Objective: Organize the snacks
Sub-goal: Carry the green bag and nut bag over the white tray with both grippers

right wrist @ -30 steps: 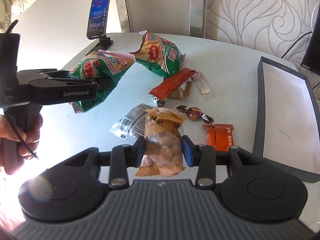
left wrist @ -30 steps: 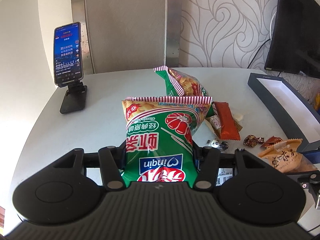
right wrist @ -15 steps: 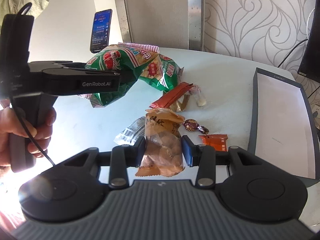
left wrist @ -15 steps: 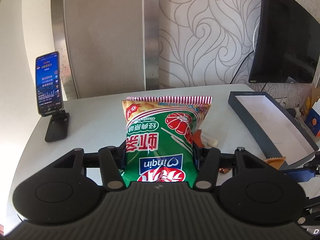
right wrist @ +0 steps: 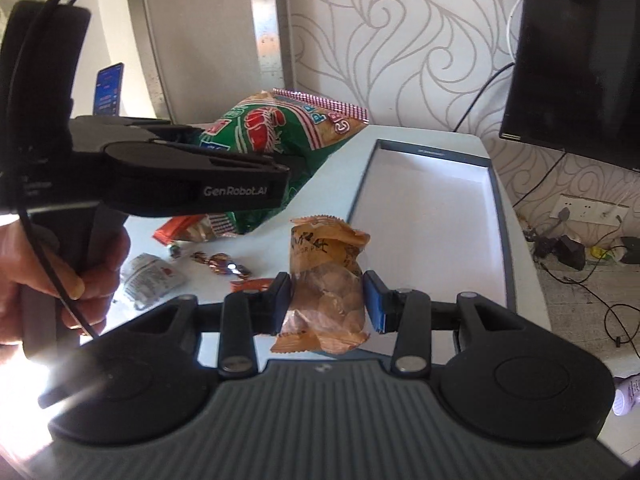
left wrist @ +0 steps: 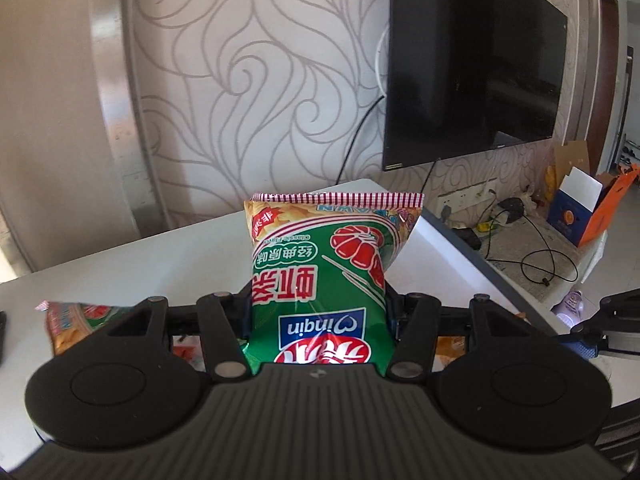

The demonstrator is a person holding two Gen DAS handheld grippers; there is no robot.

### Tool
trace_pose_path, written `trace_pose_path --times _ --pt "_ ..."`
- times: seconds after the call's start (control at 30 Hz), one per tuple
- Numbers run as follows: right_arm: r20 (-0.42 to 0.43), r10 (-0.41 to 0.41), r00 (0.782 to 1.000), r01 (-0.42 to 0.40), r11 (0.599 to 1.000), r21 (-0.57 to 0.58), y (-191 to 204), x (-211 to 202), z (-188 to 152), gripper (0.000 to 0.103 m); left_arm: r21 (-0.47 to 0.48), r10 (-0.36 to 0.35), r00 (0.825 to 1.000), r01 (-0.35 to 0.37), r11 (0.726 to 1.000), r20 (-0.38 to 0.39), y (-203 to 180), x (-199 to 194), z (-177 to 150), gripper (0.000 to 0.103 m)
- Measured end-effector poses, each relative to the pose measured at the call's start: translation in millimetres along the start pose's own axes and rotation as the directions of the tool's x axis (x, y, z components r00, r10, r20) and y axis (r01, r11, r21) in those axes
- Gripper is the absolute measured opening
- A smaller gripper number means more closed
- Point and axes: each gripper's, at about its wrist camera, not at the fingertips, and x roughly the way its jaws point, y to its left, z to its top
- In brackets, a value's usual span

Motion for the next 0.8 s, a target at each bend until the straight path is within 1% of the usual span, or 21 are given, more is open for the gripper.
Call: trace_pose_path --times 0.13,0.27,0.53,0.8 --pt "-0.019 -0.047 0.999 0.047 0.999 0.016 -31.5 11.9 0.6 0.042 0.034 -0.042 0.999 0.042 0.999 -0.002 -39.4 35.2 16.7 0.061" --pt "-0.045 -0.065 0.997 0.066 0.998 0.022 -54.4 25.6 0.9 0.042 0.052 -0.060 0.998 0.061 0.997 -0.027 -61.8 69.6 25.3 0.061" --pt "-0.097 -0.060 0.993 0.062 0.998 0.011 -71.0 51.3 0.6 0.042 0.056 -0.062 0.995 0.067 0.996 -0.084 -72.2 122.4 29.4 0.061" --pt "-0.124 -0.049 0.991 0.052 0.998 0.024 -77.0 64.9 3.4 0.042 0.026 -0.055 0.991 0.059 0.998 -0.125 -66.3 153.1 29.8 0.061"
